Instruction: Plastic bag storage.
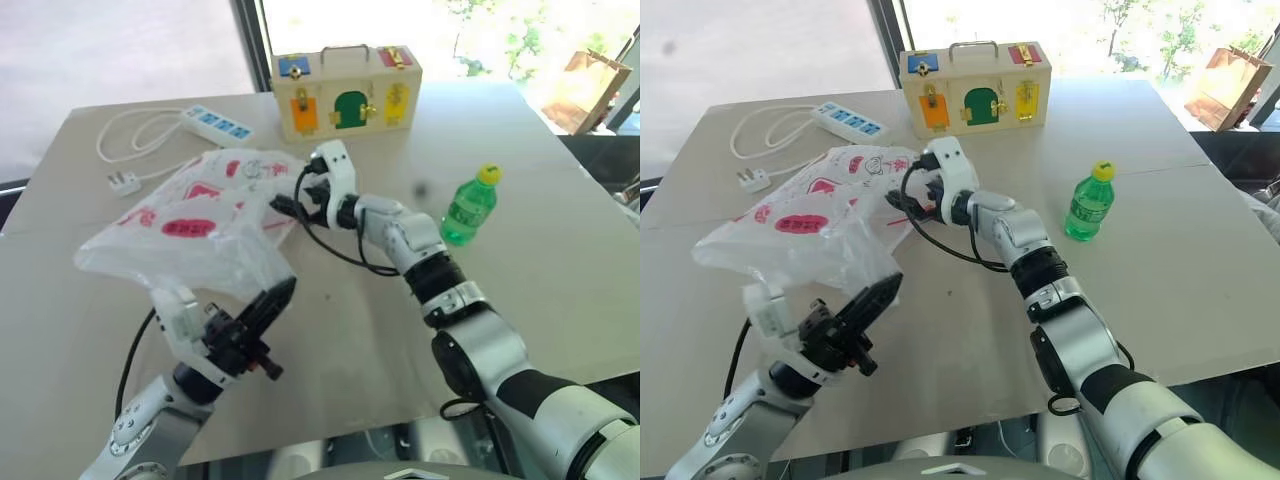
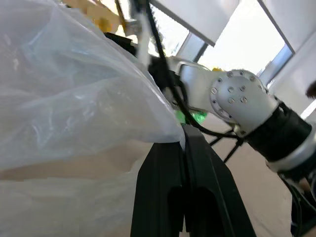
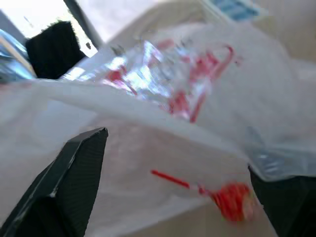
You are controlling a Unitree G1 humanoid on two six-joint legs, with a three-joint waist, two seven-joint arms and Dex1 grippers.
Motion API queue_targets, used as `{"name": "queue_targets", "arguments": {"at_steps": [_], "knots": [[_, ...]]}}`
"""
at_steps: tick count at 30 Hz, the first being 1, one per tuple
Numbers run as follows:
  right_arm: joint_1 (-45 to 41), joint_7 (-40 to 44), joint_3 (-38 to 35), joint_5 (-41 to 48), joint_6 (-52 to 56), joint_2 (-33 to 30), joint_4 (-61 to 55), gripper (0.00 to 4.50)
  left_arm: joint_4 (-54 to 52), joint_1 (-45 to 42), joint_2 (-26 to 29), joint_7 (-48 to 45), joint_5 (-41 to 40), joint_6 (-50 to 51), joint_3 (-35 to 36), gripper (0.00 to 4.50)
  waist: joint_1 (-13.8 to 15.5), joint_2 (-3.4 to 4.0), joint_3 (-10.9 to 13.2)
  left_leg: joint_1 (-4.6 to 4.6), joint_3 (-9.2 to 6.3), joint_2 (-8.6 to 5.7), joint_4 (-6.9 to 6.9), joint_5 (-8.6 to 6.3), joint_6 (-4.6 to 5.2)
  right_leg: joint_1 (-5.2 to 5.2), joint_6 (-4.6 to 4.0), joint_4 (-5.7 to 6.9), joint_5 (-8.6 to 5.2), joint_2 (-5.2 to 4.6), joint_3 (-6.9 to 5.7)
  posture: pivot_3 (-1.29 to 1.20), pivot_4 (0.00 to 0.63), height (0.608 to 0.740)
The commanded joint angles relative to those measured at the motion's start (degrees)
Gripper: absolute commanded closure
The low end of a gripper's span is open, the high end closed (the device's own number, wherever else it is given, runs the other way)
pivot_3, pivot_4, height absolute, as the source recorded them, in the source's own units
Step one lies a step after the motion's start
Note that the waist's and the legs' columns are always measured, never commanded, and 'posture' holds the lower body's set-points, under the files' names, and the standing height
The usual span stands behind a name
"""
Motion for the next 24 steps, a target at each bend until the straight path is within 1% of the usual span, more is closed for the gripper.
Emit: {"name": "queue_targets", "arguments": {"at_steps": [1, 3, 5, 6, 8, 9, 11, 14, 17, 19, 21, 24], "knots": [[8.35, 10.37, 2.22, 2.12, 4.06, -8.06, -15.46, 0.09, 0.24, -1.58, -4.18, 4.72, -6.75, -3.72, 3.99, 4.50, 0.59, -0.03, -0.03, 0.02, -0.07, -0.01, -0.03, 0.00, 0.00, 0.06, 0.00, -0.05, 0.00, -0.03, -0.07, 0.00, 0.150, 0.740], [12.06, 15.07, 2.36, 3.79, 6.56, -14.66, -25.79, 0.09, 0.48, -2.27, -5.87, 6.46, -9.59, -4.48, 5.29, 4.50, 1.39, 0.02, 0.01, -0.09, -0.22, -0.11, 0.03, 0.00, 0.01, 0.10, 0.00, -0.13, 0.00, -0.16, -0.25, 0.00, 0.150, 0.740], [13.70, 17.47, 0.96, 5.47, 7.02, -19.95, -34.28, 0.09, 0.51, -2.06, -6.42, 7.07, -11.70, -4.67, 6.13, 4.50, 1.44, 0.11, 0.13, -0.52, -0.47, -0.19, 0.47, -0.02, 0.05, 0.00, 0.00, -0.15, 0.00, -0.26, -0.54, 0.00, 0.150, 0.740], [13.86, 17.60, -0.02, 5.84, 7.01, -22.13, -37.36, 0.09, 0.49, -1.81, -6.47, 7.20, -12.55, -4.71, 6.49, 4.50, 1.32, 0.14, 0.19, -0.54, -0.41, -0.23, 0.49, -0.03, 0.09, 0.01, 0.00, -0.20, 0.00, -0.28, -0.47, 0.00, 0.150, 0.740], [11.36, 13.52, -5.38, 6.90, 8.01, -25.56, -41.23, 0.09, 0.38, -1.21, -6.21, 7.00, -14.41, -4.84, 7.31, 4.50, 0.68, 0.12, 0.25, -0.49, -0.30, -0.22, 0.51, -0.03, 0.10, 0.01, 0.00, -0.19, 0.00, -0.27, -0.42, 0.00, 0.150, 0.740], [10.24, 11.54, -7.56, 7.53, 8.85, -26.41, -42.17, 0.09, 0.33, -0.95, -6.00, 6.84, -15.10, -4.89, 7.62, 4.50, 0.59, 0.12, 0.25, -0.40, -0.29, -0.16, 0.51, -0.04, 0.10, 0.04, 0.00, -0.16, -0.01, -0.20, -0.41, 0.00, 0.150, 0.740], [7.86, 9.80, -12.07, 7.83, 10.41, -30.83, -43.21, 0.09, 0.34, -0.23, -5.37, 6.34, -16.15, -4.73, 8.27, 4.50, 0.74, 0.12, 0.25, -0.34, -0.36, -0.01, 0.50, -0.04, 0.09, 0.04, -0.03, -0.08, -0.02, 0.02, -0.44, 0.00, 0.150, 0.740], [7.73, 11.74, -15.03, 7.53, 12.18, -39.39, -44.26, 0.09, 0.71, 0.32, -4.73, 5.79, -16.84, -4.47, 8.62, 4.50, 1.57, 0.05, 0.25, -0.41, -0.57, 0.04, 0.49, -0.03, 0.08, 0.06, -0.08, -0.08, -0.04, 0.09, -0.65, 0.00, 0.150, 0.740], [11.44, 13.24, -16.91, 7.33, 15.31, -47.06, -43.19, 0.09, 1.23, -0.28, -4.20, 5.73, -16.67, -4.16, 7.76, 4.50, 1.91, 0.02, 0.26, -0.48, -0.49, -0.04, 0.49, -0.03, 0.08, 0.09, -0.07, -0.25, -0.04, -0.01, -0.59, 0.00, 0.150, 0.740], [15.38, 14.37, -16.27, 5.36, 15.00, -51.42, -42.45, 0.09, 1.60, -0.62, -3.59, 5.33, -16.43, -3.74, 7.42, 4.50, 1.98, 0.00, 0.25, -0.47, -0.43, -0.09, 0.50, -0.03, 0.09, 0.20, -0.07, -0.39, -0.03, -0.08, -0.54, 0.00, 0.150, 0.740], [18.92, 14.81, -16.99, 5.33, 15.75, -54.14, -42.08, 0.09, 2.07, -0.78, -3.06, 5.11, -16.40, -3.37, 7.38, 4.50, 2.05, 0.00, 0.26, -0.47, -0.33, -0.12, 0.51, -0.07, 0.16, 0.21, -0.05, -0.48, -0.02, -0.12, -0.47, 0.00, 0.150, 0.740], [21.40, 11.55, -17.33, 5.30, 17.64, -53.27, -40.49, 0.09, 2.44, -0.29, -2.69, 4.58, -16.02, -2.60, 6.25, 4.50, 1.53, 0.00, 0.26, -0.43, -0.20, -0.08, 0.50, -0.09, 0.19, 0.19, -0.04, -0.46, -0.01, -0.08, -0.31, 0.00, 0.150, 0.740]]}}
